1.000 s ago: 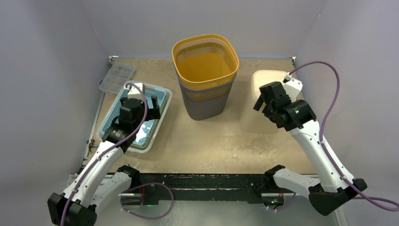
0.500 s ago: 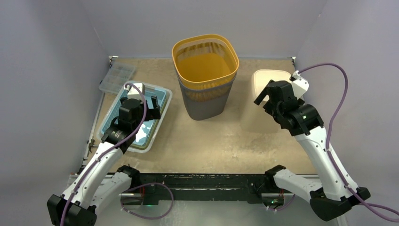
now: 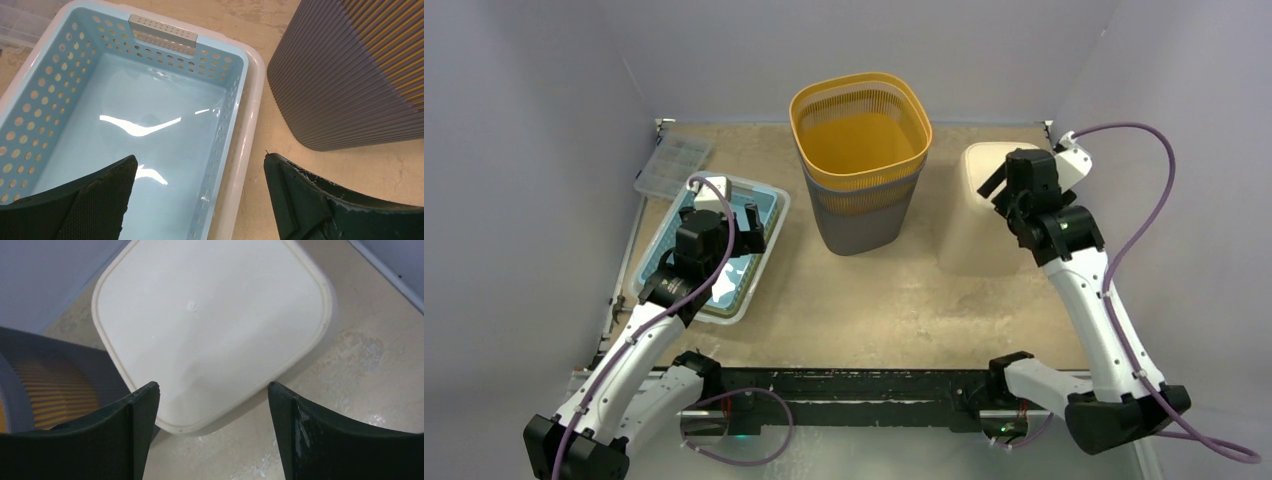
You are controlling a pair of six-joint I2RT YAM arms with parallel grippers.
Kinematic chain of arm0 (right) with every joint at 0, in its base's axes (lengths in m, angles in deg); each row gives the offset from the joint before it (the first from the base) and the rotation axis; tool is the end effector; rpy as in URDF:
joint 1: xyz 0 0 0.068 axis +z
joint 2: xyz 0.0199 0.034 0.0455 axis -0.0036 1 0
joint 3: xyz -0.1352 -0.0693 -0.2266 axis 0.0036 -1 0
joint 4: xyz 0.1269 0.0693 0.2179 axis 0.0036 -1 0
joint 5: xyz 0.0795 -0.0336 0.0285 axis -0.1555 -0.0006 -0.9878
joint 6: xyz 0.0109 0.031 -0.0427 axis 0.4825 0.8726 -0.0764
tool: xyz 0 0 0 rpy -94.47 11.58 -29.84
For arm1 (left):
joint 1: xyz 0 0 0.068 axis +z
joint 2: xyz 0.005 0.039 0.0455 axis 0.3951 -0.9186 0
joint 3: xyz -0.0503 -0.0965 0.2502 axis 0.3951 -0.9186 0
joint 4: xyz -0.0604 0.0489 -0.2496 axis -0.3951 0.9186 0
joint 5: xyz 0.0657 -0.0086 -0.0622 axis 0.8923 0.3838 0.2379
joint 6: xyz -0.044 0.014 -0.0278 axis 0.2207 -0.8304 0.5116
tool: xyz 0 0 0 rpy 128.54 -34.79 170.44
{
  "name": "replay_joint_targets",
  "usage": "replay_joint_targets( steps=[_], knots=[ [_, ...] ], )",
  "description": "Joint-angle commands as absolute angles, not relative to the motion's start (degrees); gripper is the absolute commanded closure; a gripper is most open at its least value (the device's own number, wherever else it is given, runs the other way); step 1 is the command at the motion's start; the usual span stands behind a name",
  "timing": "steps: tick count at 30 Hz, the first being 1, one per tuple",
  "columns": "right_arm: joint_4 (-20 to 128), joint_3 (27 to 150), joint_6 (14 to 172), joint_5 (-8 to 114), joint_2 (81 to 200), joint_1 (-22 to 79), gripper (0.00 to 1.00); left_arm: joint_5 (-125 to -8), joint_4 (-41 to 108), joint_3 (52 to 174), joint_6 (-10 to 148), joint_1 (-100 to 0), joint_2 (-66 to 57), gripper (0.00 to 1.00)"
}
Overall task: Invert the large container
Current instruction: Move the container to the corner of the board.
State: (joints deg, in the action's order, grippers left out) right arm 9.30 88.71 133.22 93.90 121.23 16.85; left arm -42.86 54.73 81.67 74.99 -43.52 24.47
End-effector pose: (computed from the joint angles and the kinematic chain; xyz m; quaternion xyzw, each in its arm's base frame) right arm 0.2052 0.0425 0.4070 0.3508 0.7741 0.0329 0.5259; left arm 0.1793 -0.0561 0.2955 -0.0504 0.8366 -0.0652 0.5416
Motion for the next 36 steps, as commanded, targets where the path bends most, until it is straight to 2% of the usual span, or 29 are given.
replay_joint_targets(
  steps=[1,6,9,12,17,23,28,32,36],
  knots=[
    [18.57,88.22,124.10,89.06,124.55,8.71,0.22,-43.35,53.77,84.16,74.07,-43.14,25.23,0.04],
    [23.11,92.79,116.64,77.31,131.18,-2.85,0.29,-43.61,53.64,84.13,73.99,-43.14,25.15,0.04],
    [20.38,98.19,114.88,74.03,134.68,-4.24,0.29,-43.56,53.81,84.14,73.95,-43.14,25.21,0.04],
    [21.32,97.96,113.38,70.10,133.08,-4.25,0.25,-43.13,53.76,84.09,74.04,-43.16,25.49,0.04],
    [24.42,92.50,109.69,66.40,125.99,-4.20,0.11,-43.57,53.53,84.12,73.96,-43.15,25.11,0.04],
    [22.73,92.44,104.57,60.74,124.75,-3.97,0.04,-44.39,53.35,84.05,73.95,-43.14,24.87,0.04],
    [18.81,95.04,102.86,65.77,128.67,0.16,0.04,-44.50,53.39,84.15,73.96,-43.14,24.86,0.04],
    [15.10,97.53,104.18,77.55,131.70,8.22,0.04,-44.24,53.32,84.08,73.97,-43.14,25.08,0.04],
    [13.18,98.74,104.89,85.96,133.37,10.23,0.04,-44.39,53.43,84.11,73.95,-43.14,25.03,0.04]
  ],
)
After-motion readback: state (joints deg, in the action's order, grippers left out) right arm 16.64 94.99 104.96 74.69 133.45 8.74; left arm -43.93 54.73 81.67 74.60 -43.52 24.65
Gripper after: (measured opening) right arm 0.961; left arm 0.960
